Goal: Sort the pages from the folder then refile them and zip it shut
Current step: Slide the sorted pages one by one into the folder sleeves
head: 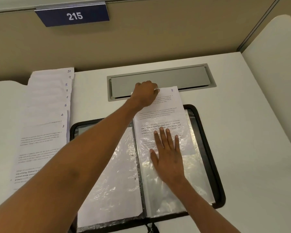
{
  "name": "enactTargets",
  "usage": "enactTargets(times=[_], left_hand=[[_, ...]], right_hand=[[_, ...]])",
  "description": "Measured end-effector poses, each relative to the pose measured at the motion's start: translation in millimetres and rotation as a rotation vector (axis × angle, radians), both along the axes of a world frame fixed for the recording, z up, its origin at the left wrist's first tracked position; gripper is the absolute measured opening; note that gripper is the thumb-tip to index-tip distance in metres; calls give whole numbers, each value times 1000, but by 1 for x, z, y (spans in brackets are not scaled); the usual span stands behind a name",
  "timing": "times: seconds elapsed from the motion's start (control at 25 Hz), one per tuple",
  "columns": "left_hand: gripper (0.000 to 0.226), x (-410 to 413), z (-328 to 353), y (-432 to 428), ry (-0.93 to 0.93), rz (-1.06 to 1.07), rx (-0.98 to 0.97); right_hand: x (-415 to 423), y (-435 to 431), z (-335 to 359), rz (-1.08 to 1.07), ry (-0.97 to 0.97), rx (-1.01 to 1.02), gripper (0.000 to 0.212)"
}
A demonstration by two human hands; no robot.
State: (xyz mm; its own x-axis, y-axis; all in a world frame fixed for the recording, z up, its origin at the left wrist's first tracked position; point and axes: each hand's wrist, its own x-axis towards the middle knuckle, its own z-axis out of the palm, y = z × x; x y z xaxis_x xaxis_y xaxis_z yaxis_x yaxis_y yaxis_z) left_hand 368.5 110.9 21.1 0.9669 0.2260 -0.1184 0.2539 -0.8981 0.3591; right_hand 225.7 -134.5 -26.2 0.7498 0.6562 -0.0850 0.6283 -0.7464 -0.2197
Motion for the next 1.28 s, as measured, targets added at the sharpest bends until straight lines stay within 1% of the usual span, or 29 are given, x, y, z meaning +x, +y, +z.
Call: enactTargets(times=[0.12,0.28,0.4,0.48,0.6,0.76,0.88,1.08,1.28], left_hand=[[34,-18,-3,-6,-15,-15,-44],[27,-40,-2,-11,-57,4,-150],[24,-56,4,-19,-98,-67,-164],[22,-64,5,-26,-98,-129,-154],[27,-73,4,-35,-99,-144,-118],[30,-80,2,-46,-108,-211,-15],[30,-80,0,-53,-75,-225,-25],[16,-78,0,-56,-27,-190,-104],[19,-77,3,-63,35,-198,-128]], right_hand=[[12,2,-1,13,-4,-15,65],[17,-2,5,14,-4,-2,66],[13,-10,3,12,-21,-12,67],[12,-12,1,4,-14,5,67],[15,-11,-3,-1,4,12,67],[18,-16,-3,8,8,-11,68],[11,-19,0,16,4,-9,69],[5,-25,-1,-6,15,19,70],[4,-27,-1,-9,10,27,70]])
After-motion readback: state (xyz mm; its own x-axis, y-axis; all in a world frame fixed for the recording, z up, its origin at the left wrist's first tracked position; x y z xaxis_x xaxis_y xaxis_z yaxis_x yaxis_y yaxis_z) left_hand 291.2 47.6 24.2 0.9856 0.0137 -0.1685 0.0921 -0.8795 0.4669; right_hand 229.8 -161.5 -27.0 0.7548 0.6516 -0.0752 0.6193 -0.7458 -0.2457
